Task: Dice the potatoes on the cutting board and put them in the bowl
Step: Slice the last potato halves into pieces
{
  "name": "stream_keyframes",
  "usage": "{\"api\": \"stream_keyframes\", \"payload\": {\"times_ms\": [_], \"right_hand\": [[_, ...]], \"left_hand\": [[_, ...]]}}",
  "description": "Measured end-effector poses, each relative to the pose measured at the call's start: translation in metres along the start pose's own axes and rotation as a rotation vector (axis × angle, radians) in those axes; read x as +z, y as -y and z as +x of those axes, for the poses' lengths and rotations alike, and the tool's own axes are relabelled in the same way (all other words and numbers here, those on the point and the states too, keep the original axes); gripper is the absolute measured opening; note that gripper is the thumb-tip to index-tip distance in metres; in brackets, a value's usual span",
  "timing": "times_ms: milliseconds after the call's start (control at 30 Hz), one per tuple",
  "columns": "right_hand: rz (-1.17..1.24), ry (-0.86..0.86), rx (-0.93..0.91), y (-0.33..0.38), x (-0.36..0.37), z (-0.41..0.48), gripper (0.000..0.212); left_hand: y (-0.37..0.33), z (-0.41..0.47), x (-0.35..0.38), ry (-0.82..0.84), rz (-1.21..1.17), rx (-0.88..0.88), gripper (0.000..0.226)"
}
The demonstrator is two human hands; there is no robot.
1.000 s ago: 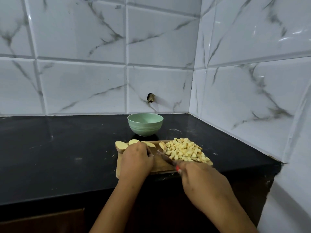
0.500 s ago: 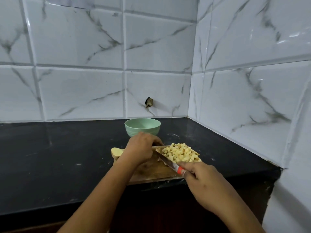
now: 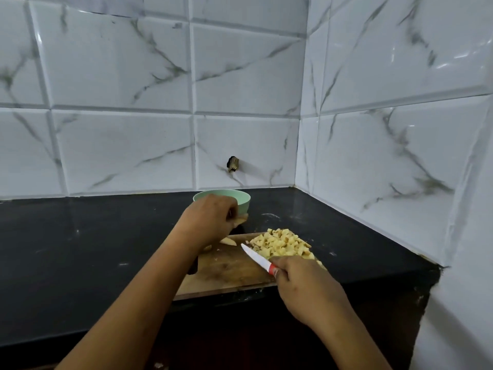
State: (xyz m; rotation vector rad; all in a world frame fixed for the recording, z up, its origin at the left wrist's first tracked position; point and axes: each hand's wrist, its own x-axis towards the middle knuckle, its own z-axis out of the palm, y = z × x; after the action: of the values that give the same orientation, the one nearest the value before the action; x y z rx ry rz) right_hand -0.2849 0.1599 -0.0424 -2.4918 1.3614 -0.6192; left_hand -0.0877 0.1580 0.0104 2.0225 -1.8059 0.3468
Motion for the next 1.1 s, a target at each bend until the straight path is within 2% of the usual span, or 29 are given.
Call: {"api": "stream_keyframes", "payload": {"times_ms": [167, 233, 333, 400, 533, 800, 967, 1100], "right_hand": [[-0.033, -0.050, -0.003, 0.006, -0.001, 0.002, 0.033], [-0.030, -0.021, -0.024, 0.009, 0.000, -0.002, 0.034], [-0.082, -0.047, -0.014, 0.011, 0.000, -0.002, 0.033], [-0.083, -0.084, -0.008, 0.011, -0.002, -0.001, 0.033], [-0.045, -0.101, -0.065, 0.015, -0.001, -0.011, 0.037], [0.014, -0.123, -0.134, 0.030, 0.007, -0.030, 0.041], [0.008, -0.099, -0.131, 0.037, 0.007, -0.033, 0.045], [-0.044, -0.068, -0.131, 0.041, 0.010, -0.034, 0.046]], "left_hand": [[-0.004, -0.018, 0.005, 0.206, -0.382, -0.320, 0.023], [-0.006, -0.024, 0.014, 0.234, -0.530, -0.414, 0.021], [-0.007, -0.031, 0.021, 0.227, -0.612, -0.466, 0.010], [-0.005, -0.035, 0.021, 0.227, -0.585, -0.447, 0.004], [0.003, -0.048, 0.019, 0.213, -0.463, -0.384, 0.008], [0.010, -0.068, 0.017, 0.216, -0.377, -0.334, 0.028], [0.010, -0.070, 0.019, 0.171, -0.394, -0.352, 0.037], [0.002, -0.068, 0.025, 0.092, -0.328, -0.393, 0.033]]}}
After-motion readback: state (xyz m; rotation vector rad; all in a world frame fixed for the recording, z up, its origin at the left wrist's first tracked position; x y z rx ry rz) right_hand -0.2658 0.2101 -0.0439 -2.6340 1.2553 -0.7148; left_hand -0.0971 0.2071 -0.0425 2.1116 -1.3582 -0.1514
